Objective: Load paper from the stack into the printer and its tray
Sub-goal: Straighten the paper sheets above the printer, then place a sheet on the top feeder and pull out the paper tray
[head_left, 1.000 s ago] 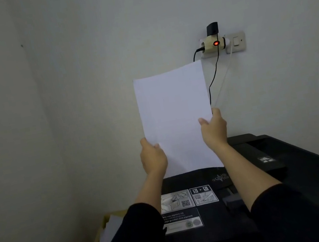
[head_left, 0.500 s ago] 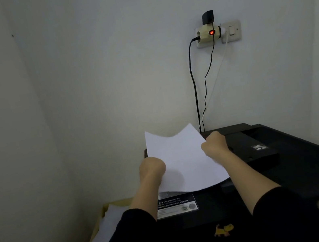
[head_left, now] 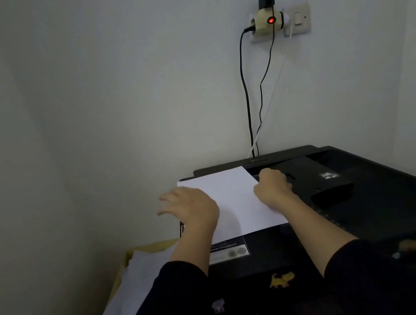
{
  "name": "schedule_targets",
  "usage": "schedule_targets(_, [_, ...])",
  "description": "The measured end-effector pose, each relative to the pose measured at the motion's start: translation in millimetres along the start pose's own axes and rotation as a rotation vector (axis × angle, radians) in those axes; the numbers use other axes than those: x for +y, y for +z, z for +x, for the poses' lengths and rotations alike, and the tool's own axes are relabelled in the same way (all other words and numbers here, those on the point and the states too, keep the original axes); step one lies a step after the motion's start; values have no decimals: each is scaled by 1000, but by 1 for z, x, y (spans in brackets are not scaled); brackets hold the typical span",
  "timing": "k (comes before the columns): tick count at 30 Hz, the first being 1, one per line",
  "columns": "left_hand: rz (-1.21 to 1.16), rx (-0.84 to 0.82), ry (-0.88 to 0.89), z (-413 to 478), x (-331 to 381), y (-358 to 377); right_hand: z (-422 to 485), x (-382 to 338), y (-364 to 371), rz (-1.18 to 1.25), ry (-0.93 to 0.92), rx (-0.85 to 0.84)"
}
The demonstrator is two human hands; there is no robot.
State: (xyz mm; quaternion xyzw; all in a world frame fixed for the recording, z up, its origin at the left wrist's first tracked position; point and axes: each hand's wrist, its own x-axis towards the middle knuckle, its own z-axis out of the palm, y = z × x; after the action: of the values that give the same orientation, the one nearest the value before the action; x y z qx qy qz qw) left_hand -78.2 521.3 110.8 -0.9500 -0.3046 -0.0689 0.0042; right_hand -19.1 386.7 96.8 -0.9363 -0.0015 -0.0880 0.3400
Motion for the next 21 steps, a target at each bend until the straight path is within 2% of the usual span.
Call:
schedule_targets(5, [-329,277,168,-21,18,-6,-16,6,-19,-3,-78,86])
schedule_targets(9, [-497,378,390,-52,41,-7,-37,23,-35,44,-137,204])
schedule_targets(13, [-711,445,504,-99,59,8,-63,50,-49,89,-188,296])
schedule_targets(17, [-771,462,559,-149,71,36,-89,84,-55,129,-205,414])
schedule_targets(21, [-750,525,572,-198,74,79,-124,119,-42,64,-272,649])
